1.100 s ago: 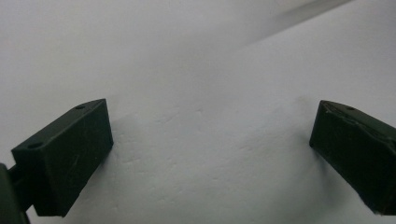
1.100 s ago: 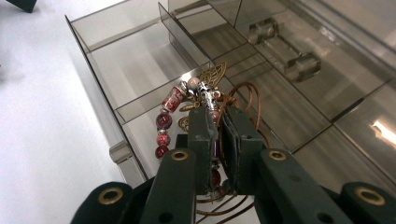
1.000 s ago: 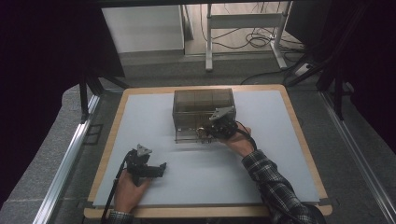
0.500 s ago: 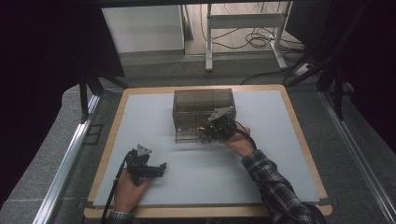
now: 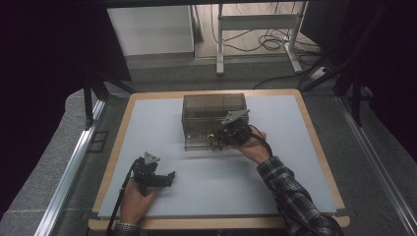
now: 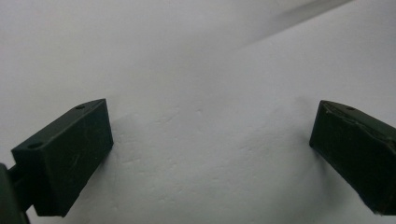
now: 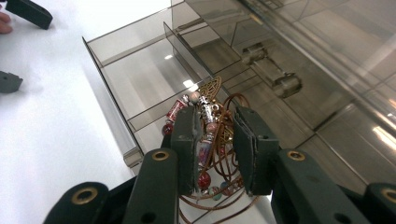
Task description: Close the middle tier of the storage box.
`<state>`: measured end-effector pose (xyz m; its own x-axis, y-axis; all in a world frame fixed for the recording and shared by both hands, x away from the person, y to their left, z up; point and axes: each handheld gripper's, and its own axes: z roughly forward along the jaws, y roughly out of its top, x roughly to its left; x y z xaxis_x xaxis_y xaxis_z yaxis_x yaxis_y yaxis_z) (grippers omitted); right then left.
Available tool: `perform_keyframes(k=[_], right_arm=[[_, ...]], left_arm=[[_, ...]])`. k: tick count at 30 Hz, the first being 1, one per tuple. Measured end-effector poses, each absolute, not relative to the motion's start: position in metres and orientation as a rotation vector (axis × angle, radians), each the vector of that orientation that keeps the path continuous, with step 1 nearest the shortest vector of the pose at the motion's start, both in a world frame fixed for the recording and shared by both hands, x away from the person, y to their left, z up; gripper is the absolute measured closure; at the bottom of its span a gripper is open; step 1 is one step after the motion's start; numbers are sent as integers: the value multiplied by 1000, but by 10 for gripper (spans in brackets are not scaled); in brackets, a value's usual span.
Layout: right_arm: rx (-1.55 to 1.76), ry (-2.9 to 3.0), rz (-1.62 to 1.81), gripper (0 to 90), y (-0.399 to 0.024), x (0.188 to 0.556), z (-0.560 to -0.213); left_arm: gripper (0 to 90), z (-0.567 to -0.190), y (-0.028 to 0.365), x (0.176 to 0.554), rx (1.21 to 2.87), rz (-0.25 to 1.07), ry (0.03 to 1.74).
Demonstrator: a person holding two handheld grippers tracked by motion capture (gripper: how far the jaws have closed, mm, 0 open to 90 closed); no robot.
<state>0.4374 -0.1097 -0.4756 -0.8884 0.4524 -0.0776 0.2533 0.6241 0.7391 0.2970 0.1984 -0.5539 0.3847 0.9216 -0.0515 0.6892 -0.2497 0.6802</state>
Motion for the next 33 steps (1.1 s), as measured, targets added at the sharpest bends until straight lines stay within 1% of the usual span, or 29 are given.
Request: perform_keyframes(k=[11,33], right_arm=[[565,2589,1139,692,-117,432,-468],[517,2602,1174,619,-124,413,-470]], left_arm=[[0,-554,198,297,2023,481,1378],[0,-554,198,297,2024,481,1378]])
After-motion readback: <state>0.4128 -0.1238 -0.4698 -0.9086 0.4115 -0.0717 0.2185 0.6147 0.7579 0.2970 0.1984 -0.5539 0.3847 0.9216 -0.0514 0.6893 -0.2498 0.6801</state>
